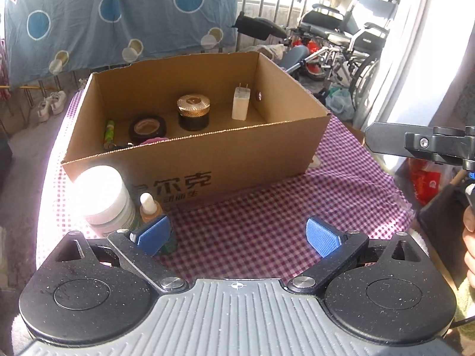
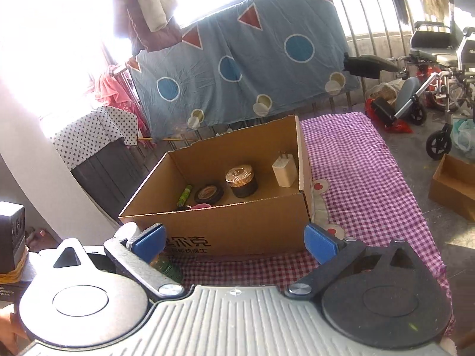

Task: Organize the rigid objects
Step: 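Move the right tool back to the green dropper bottle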

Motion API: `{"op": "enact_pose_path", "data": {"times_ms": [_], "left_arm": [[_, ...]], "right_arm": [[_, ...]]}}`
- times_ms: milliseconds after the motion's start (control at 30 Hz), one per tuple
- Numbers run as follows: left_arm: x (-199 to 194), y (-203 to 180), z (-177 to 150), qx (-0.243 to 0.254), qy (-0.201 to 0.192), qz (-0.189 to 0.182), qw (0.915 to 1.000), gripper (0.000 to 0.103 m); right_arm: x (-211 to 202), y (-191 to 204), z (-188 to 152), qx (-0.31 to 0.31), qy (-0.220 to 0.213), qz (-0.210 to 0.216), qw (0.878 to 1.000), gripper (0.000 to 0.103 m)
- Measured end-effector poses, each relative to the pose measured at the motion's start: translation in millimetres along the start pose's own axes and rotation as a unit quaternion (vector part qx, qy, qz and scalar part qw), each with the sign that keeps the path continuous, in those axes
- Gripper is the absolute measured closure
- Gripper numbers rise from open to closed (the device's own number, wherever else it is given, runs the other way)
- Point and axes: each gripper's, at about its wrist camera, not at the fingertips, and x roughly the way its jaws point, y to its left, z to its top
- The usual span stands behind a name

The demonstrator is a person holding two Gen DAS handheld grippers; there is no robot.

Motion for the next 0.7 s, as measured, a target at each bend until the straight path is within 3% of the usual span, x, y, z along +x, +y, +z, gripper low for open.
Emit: {"op": "enact_pose_path", "data": {"times_ms": [200,333,467,600,633,700], "left_arm": [[1,10,-26,0.007,-0.011,0.036,0.9993,0.004],[3,19,-39,0.012,-0.029,0.057,0.9979,0.004],[9,26,-49,0.022,-0.055,0.064,0.9962,0.006],[24,34,-54,0.023,-0.065,0.067,0.9954,0.018],[30,36,-55,0.019,-0.061,0.063,0.996,0.026],[39,41,-58,0.012,-0.058,0.056,0.9967,0.031]], "right_arm": [[9,37,-25,-0.07,0.01,-0.07,0.995,0.0],[27,54,-26,-0.071,0.03,-0.039,0.996,0.0],[48,63,-21,-0.045,0.042,0.029,0.998,0.0],[74,79,-22,-0.06,0.049,0.061,0.995,0.001],[80,84,-23,-0.073,0.052,0.064,0.994,0.004],[91,95,-25,-0.102,0.058,0.062,0.991,0.011]]}}
